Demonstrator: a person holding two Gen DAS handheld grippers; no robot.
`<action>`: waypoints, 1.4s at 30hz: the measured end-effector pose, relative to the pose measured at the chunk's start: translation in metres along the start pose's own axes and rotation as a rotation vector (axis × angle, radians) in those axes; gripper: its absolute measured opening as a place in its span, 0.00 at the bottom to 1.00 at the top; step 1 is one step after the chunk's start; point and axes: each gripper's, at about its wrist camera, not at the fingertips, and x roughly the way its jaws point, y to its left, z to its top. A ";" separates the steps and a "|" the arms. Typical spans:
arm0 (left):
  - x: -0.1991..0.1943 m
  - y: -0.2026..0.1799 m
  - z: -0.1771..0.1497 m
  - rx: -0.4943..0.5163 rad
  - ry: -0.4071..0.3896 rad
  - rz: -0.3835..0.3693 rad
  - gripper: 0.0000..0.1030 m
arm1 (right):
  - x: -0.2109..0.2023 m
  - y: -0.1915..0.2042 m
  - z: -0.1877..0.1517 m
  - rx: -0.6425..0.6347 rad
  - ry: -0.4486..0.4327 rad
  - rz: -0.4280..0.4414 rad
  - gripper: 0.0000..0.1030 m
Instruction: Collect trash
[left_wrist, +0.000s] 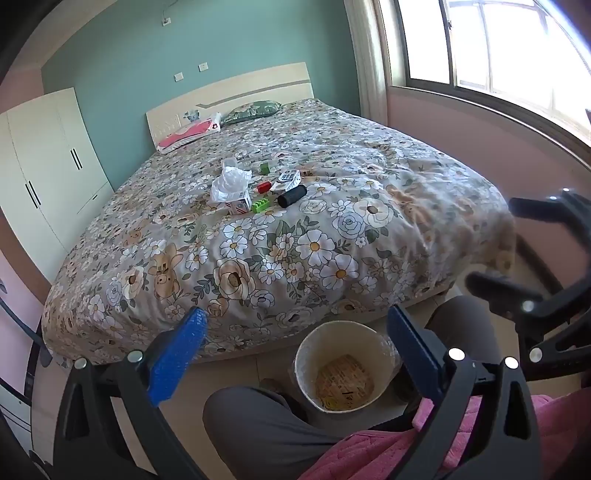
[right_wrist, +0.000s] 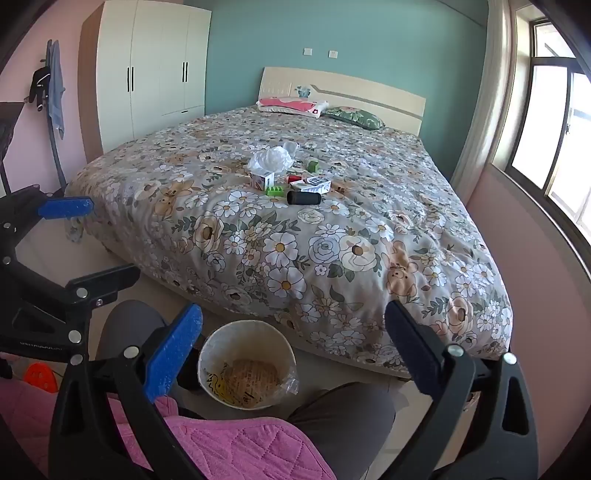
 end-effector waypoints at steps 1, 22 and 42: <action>0.000 0.000 0.000 -0.002 0.000 -0.001 0.96 | 0.000 -0.001 0.000 0.004 0.000 0.001 0.94; -0.002 0.007 0.001 0.000 0.002 -0.002 0.96 | -0.002 0.000 -0.002 0.005 -0.005 -0.002 0.94; -0.001 0.008 0.003 0.005 0.004 0.003 0.96 | -0.002 0.000 -0.002 0.004 -0.003 -0.003 0.94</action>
